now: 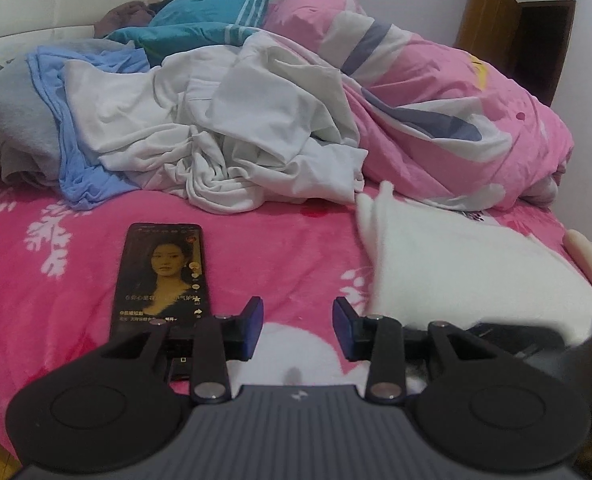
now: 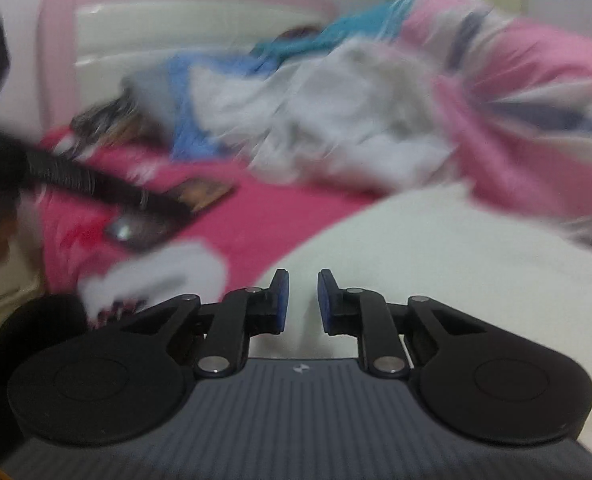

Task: Fold clothes

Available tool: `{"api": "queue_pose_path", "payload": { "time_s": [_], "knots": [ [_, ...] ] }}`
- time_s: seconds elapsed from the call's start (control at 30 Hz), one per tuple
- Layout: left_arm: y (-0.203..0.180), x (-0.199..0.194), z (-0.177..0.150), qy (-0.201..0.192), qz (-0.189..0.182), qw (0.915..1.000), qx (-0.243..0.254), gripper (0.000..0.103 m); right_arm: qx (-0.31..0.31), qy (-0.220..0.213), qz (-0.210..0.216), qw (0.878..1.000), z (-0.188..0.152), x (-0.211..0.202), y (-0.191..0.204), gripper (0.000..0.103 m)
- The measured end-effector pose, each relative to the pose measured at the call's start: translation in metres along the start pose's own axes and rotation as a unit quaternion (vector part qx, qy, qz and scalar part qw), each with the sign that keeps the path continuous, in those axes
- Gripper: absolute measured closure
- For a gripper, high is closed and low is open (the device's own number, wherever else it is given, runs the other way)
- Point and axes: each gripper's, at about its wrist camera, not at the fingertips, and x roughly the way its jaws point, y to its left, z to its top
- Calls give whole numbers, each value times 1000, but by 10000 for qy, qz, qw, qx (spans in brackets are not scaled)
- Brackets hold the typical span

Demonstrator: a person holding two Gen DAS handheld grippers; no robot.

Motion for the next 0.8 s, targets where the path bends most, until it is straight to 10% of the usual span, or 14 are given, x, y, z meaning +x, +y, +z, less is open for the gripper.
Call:
{"api": "queue_pose_path", "payload": {
  "time_s": [0.3,0.57,0.8],
  "knots": [
    [-36,14,13,-194,-435,9986,210,62,789,-590,-347,9945,0,-76,-34,88],
    [-130,77,18,-156,-1183,9857,1188,58,1642,-989,-2278,9546,-24,-158,-143,86],
    [-151,134,-5,73,-952,9811,1682,52,1943,-463,-2732,9410,-76,-122,-199,85]
  ]
}}
